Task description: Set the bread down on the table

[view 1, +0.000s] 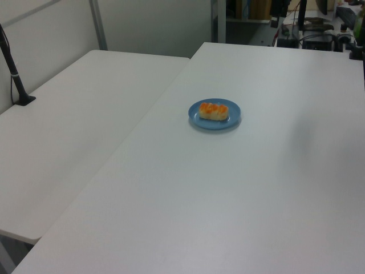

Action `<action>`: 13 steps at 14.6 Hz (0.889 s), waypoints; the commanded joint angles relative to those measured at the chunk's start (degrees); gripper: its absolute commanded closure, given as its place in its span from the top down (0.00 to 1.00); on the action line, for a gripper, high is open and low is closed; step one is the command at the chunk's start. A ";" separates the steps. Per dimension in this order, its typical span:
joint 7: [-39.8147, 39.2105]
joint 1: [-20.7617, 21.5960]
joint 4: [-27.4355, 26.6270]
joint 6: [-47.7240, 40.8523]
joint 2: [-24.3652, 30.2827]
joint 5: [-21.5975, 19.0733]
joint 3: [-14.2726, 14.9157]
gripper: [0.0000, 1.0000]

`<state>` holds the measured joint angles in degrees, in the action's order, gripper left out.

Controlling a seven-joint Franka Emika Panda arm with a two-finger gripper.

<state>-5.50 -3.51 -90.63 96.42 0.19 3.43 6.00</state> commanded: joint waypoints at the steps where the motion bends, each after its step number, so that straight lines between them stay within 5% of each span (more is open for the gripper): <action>1: 0.84 0.61 -1.65 0.87 0.69 -0.70 0.24 1.00; 13: 0.32 0.70 -3.49 -0.09 0.60 -0.70 -1.08 1.00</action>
<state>-5.50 -3.43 -91.84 96.42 -0.05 3.33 5.20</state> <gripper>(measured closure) 0.000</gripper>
